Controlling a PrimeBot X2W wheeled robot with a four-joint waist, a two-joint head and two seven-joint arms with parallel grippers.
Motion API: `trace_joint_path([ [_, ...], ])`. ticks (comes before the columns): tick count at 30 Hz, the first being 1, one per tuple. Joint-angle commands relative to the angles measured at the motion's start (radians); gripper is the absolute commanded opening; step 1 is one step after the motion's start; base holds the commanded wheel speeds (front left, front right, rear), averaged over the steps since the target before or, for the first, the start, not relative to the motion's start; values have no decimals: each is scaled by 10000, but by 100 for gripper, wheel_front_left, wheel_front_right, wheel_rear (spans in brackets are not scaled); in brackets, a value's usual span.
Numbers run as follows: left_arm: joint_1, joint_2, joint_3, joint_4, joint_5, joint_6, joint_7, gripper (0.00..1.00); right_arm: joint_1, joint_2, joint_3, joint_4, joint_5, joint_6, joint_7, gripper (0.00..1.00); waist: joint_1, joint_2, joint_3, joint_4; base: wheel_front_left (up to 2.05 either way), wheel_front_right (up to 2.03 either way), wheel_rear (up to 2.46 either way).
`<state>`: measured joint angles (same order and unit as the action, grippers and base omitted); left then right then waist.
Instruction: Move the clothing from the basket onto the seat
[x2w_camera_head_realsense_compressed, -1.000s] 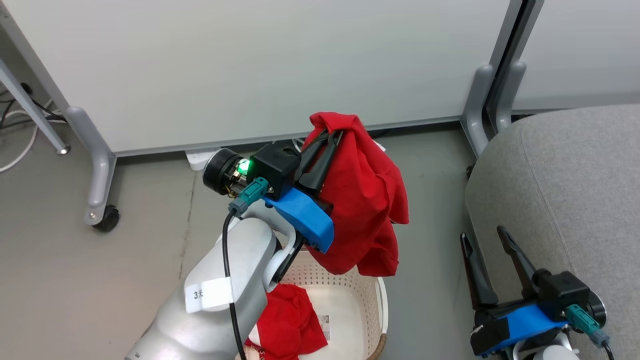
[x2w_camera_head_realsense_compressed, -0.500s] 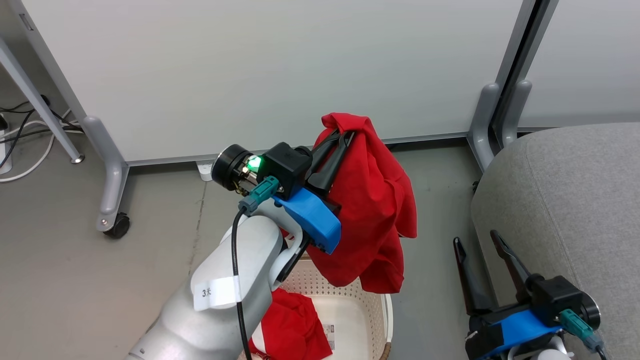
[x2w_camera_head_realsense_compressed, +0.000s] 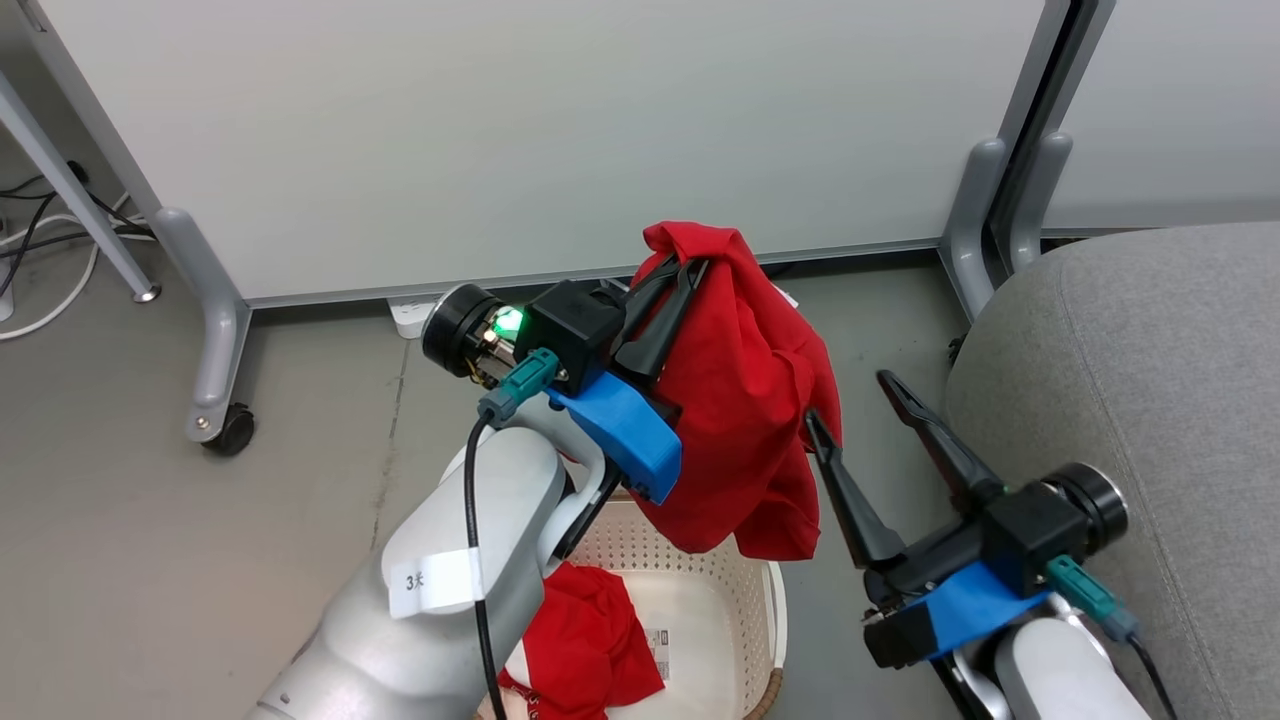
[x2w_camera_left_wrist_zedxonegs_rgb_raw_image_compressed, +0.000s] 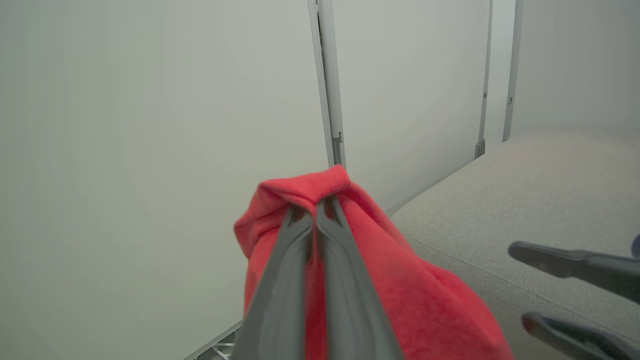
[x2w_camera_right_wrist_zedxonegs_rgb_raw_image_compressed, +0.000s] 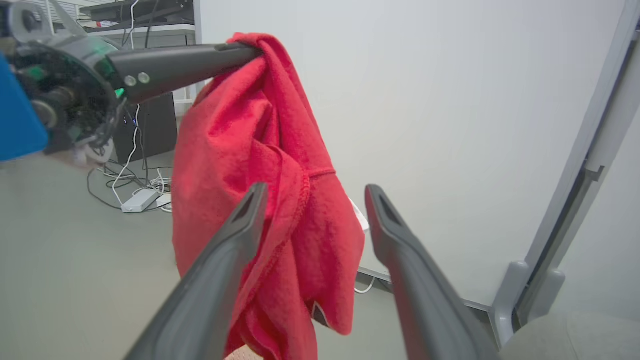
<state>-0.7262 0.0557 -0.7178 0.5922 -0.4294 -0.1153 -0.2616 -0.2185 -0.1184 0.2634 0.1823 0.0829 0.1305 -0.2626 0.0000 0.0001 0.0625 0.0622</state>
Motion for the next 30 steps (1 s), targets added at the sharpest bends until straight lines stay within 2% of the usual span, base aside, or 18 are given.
trace_joint_path([
  [1,-188,-14,49,20,41,-40,-51,0,-204,-110,246,-30,43,4,-35,100,0,-1,39,24,0,0,0],
  [10,-294,-47,-153,-52,-13,-57,-51,0,-1227,-428,1795,575,43,3,-33,100,0,-1,217,148,0,0,0],
  [23,-459,-57,-616,-327,-274,96,-51,0,-2888,-22,2369,2553,-204,3,-33,100,0,-1,518,321,0,0,0],
  [24,-471,-56,-664,-343,-290,112,-51,0,-2989,11,2417,2709,-145,3,-33,17,0,-1,530,330,0,0,0],
  [25,-484,-53,-706,-358,-324,113,-51,0,-3077,45,2415,2802,-96,3,-33,0,0,-1,542,336,0,0,0],
  [30,-522,-55,-837,-340,-415,206,-51,0,-3277,114,2473,2990,-28,3,-33,0,0,-1,572,321,0,0,0],
])
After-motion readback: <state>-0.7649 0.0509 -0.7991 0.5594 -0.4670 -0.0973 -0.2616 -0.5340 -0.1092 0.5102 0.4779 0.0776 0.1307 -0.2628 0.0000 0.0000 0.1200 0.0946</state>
